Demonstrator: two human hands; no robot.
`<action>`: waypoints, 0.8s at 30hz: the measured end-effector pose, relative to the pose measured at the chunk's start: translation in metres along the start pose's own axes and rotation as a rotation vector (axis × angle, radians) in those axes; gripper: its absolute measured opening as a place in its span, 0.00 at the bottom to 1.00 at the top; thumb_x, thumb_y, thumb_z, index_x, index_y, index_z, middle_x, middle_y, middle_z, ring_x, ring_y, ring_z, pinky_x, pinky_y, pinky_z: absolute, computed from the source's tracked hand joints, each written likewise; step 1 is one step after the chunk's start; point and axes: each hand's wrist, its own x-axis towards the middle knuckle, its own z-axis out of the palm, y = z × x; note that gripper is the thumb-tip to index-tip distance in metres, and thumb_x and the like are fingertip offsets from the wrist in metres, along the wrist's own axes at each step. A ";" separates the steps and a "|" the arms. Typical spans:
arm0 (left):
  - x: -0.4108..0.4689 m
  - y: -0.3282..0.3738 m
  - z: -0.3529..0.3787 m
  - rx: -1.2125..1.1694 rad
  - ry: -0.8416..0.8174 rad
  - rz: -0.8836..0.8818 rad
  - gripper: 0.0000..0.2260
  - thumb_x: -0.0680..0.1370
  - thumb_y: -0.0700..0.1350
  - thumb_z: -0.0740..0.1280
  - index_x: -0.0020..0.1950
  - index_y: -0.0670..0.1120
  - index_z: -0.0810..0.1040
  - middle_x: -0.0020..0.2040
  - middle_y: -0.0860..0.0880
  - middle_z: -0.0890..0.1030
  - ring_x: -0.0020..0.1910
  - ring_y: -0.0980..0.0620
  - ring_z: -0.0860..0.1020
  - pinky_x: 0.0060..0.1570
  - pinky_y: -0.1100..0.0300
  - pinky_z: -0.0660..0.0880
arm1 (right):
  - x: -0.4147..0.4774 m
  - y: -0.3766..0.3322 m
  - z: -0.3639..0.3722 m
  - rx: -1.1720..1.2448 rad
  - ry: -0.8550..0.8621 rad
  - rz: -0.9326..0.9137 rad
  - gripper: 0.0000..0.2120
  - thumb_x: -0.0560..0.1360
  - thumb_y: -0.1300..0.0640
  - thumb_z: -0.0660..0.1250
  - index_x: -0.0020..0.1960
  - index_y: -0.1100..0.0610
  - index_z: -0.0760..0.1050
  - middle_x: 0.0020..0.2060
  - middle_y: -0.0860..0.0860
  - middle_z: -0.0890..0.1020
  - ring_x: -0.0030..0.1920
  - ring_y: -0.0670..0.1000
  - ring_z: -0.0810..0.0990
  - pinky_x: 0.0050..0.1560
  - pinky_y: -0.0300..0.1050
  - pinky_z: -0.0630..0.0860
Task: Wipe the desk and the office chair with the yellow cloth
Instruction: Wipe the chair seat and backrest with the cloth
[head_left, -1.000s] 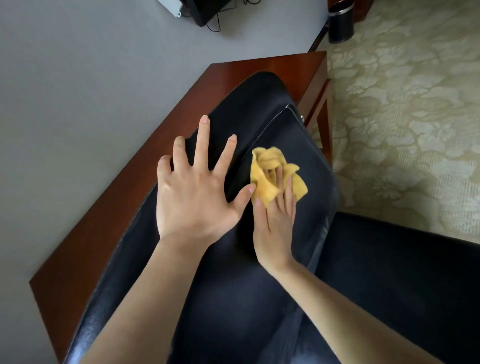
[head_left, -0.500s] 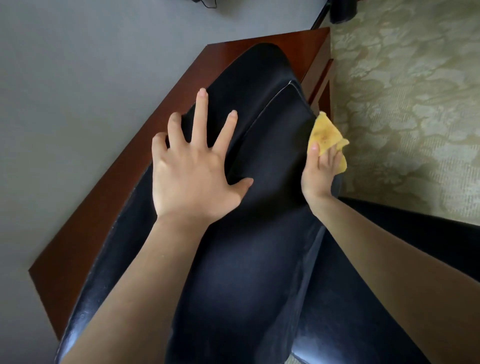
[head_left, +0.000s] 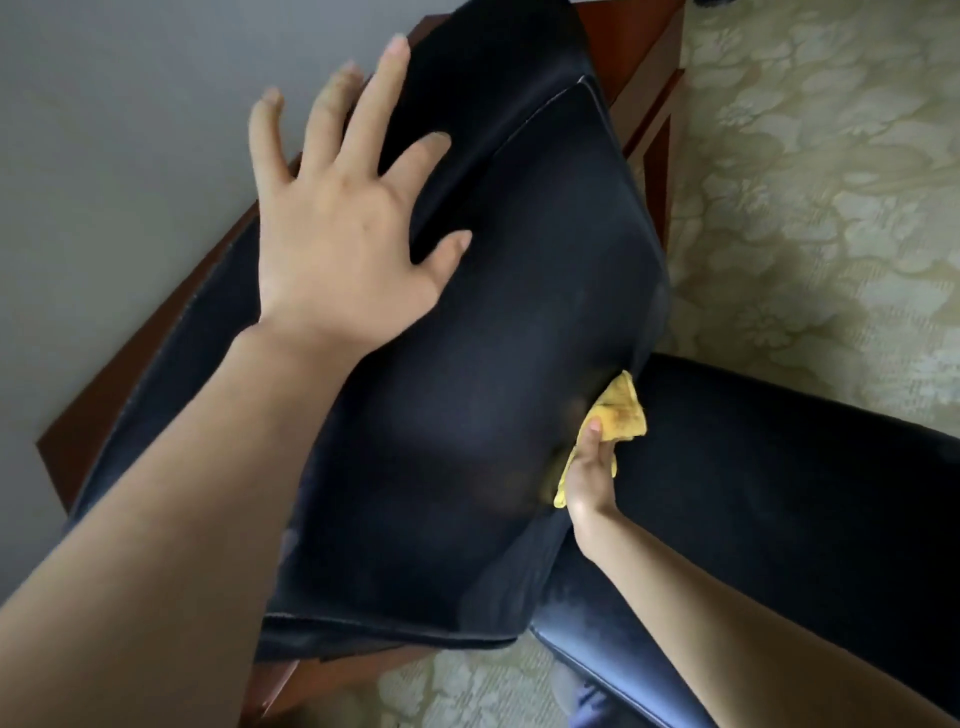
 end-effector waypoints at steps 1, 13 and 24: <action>-0.009 0.003 -0.003 -0.009 0.004 -0.044 0.29 0.74 0.61 0.60 0.71 0.48 0.68 0.79 0.44 0.52 0.75 0.36 0.54 0.67 0.31 0.47 | -0.013 0.008 0.001 0.002 -0.010 0.006 0.25 0.82 0.46 0.46 0.78 0.51 0.47 0.76 0.50 0.54 0.75 0.51 0.56 0.74 0.48 0.53; -0.152 -0.010 -0.049 0.205 -0.325 -0.284 0.49 0.61 0.72 0.66 0.78 0.57 0.52 0.79 0.43 0.45 0.73 0.28 0.50 0.56 0.28 0.63 | -0.166 0.024 0.032 -0.036 -0.211 -0.272 0.23 0.80 0.45 0.48 0.71 0.38 0.43 0.75 0.39 0.43 0.75 0.41 0.39 0.76 0.53 0.43; -0.167 -0.035 -0.040 0.247 -0.317 0.176 0.42 0.64 0.74 0.59 0.75 0.58 0.62 0.79 0.49 0.53 0.75 0.32 0.45 0.56 0.30 0.62 | -0.107 -0.057 0.072 -0.295 -0.117 -0.800 0.24 0.82 0.52 0.49 0.77 0.52 0.51 0.77 0.49 0.49 0.76 0.51 0.39 0.75 0.53 0.38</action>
